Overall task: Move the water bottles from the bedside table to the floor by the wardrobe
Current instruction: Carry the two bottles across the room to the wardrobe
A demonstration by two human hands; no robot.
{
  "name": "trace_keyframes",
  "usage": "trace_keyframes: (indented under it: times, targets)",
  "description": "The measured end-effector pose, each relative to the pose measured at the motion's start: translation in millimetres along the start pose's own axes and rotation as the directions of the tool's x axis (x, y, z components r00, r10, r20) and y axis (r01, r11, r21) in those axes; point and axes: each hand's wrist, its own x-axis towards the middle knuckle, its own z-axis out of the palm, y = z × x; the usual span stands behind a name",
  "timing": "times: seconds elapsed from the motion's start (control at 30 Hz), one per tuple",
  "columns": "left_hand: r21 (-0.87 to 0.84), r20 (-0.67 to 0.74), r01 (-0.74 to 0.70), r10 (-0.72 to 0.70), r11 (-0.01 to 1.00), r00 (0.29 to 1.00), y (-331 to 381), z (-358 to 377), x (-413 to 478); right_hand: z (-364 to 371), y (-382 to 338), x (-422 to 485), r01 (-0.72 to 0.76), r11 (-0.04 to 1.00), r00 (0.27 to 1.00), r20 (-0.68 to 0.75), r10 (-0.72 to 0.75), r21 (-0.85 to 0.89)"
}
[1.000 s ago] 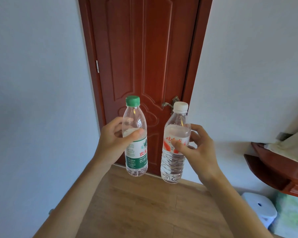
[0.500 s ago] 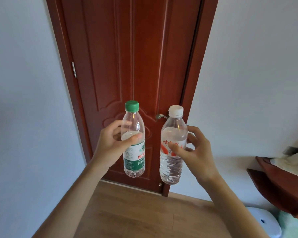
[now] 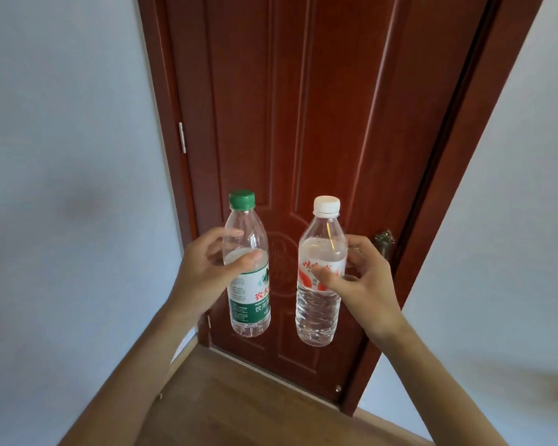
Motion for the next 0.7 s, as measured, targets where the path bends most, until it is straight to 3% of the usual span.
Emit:
trace_keyframes:
  times: [0.3,0.7]
  targets:
    - [0.044,-0.278,0.044,-0.030,0.998,0.960,-25,-14,87,41,30,127,0.028,0.990,0.977,0.206,-0.056,0.137]
    - [0.131,-0.611,0.182,-0.065,0.975,0.789,-61,-102,94,169,58,193,-0.095,0.962,0.876,0.480,-0.041,0.256]
